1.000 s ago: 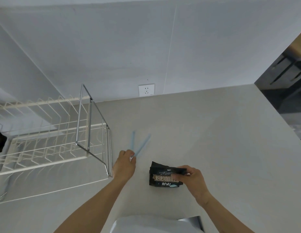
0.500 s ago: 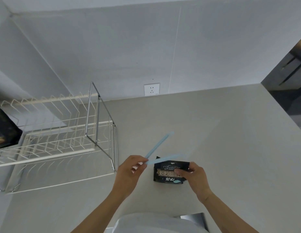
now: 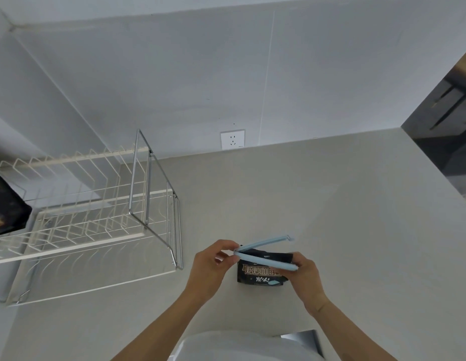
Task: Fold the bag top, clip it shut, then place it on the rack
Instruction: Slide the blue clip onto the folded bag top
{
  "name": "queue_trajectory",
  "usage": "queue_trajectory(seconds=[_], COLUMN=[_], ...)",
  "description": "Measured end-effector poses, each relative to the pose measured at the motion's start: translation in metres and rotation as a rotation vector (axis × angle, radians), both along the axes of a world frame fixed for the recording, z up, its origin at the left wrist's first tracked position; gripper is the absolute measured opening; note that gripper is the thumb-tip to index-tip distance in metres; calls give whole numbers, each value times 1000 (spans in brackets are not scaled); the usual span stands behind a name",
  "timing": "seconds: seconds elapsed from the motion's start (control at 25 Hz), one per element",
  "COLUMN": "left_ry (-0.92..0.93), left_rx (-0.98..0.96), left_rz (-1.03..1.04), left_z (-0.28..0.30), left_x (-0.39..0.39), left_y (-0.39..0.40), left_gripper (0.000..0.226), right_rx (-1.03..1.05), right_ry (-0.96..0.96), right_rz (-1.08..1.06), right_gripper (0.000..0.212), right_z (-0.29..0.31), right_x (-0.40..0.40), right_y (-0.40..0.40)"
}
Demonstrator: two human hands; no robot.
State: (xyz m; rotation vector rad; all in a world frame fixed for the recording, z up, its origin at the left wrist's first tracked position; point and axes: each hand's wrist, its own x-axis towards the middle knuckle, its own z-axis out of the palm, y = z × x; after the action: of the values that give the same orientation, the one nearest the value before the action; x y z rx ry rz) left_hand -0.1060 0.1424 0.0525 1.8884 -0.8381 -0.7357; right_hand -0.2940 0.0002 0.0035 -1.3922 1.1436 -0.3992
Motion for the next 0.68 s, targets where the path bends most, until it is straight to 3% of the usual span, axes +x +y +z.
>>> queue_trajectory(seconds=[0.12, 0.32, 0.68], left_ry=[25, 167, 272], left_rx=[17, 30, -31], left_rz=[1, 69, 133], left_z=[-2, -10, -11], left_x=[0, 0, -14], left_y=[-2, 2, -3], left_gripper=[34, 26, 29], right_rx=[-26, 58, 26], right_ry=[8, -47, -31], right_rz=[18, -45, 0], right_gripper=[28, 18, 27], right_z=[0, 6, 8], right_x=[-1, 2, 0], right_y=[0, 1, 0])
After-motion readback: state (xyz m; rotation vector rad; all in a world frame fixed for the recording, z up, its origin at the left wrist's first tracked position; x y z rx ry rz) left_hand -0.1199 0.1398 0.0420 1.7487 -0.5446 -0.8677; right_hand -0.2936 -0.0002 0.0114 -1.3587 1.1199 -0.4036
